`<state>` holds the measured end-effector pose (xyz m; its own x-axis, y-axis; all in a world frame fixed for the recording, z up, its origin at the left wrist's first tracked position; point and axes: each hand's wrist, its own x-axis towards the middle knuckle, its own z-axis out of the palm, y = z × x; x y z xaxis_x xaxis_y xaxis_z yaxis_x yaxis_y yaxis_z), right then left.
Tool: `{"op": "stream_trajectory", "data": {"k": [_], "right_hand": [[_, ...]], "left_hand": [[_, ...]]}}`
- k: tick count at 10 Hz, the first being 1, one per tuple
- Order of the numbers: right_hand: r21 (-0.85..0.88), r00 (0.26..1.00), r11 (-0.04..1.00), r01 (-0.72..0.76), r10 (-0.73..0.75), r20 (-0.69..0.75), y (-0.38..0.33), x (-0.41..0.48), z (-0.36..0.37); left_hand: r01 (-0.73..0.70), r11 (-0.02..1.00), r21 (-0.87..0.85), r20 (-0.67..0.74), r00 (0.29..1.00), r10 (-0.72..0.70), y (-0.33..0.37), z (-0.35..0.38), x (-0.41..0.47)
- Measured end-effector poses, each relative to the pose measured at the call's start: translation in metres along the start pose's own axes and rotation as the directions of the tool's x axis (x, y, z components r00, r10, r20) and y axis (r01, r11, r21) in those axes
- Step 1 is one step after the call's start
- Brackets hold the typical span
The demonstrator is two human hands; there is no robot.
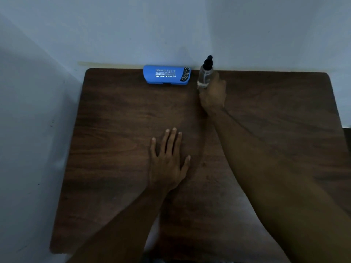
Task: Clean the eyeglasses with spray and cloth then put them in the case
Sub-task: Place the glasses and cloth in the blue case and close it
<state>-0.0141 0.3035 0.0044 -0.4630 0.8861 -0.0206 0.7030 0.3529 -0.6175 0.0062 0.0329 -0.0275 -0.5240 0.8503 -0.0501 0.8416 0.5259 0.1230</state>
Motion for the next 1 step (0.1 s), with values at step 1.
{"op": "stream_trajectory", "data": {"k": [1], "right_hand": [[0.027, 0.999, 0.999, -0.018, 0.019, -0.048, 0.0036, -0.0167, 0.008]], "left_hand": [[0.009, 1.0, -0.015, -0.013, 1.0, -0.009, -0.0009, -0.0027, 0.0009]]}}
